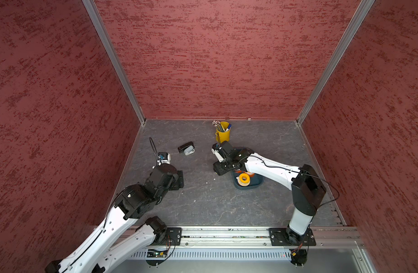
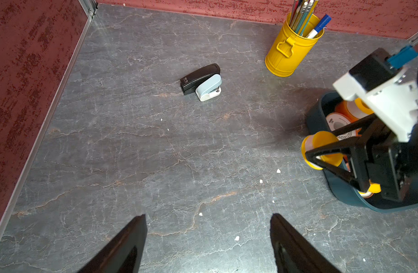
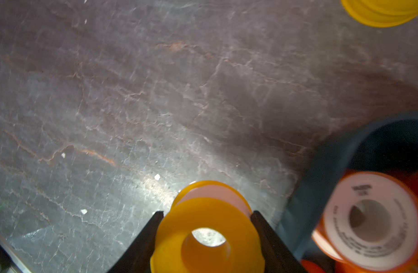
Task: Put the sealing tape into the storage box
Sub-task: Place the sealing tape in the storage box.
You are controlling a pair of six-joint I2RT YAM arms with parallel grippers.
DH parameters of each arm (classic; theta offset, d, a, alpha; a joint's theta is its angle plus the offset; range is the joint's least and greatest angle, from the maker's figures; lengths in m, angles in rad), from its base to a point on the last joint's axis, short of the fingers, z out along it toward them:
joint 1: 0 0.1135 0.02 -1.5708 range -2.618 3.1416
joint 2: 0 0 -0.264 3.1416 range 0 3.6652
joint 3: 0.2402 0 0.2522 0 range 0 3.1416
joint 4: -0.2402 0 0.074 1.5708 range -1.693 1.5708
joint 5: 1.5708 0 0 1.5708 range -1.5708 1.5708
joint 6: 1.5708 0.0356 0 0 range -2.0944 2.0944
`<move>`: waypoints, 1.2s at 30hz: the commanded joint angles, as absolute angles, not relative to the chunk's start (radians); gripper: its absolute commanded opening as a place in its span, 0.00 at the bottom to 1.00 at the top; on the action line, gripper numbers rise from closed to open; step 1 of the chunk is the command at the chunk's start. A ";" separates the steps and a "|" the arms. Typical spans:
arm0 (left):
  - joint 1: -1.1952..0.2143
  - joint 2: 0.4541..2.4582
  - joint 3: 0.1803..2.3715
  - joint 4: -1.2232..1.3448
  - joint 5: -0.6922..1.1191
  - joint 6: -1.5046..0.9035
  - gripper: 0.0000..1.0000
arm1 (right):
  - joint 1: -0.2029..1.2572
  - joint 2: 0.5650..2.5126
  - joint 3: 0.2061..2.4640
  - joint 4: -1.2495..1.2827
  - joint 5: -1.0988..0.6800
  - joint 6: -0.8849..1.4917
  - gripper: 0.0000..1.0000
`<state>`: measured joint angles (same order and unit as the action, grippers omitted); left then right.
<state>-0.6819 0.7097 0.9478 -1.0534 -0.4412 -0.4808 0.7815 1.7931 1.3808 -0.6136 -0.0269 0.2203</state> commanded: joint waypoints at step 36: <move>-0.684 0.718 0.940 -1.038 -0.434 -0.470 0.85 | 0.549 1.849 1.397 -0.669 0.081 0.255 0.55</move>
<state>-0.6838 0.7155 0.9478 -1.0534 -0.4347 -0.4808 0.5568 1.8385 1.3808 -0.6529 0.0528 0.2623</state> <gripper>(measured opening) 0.850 0.552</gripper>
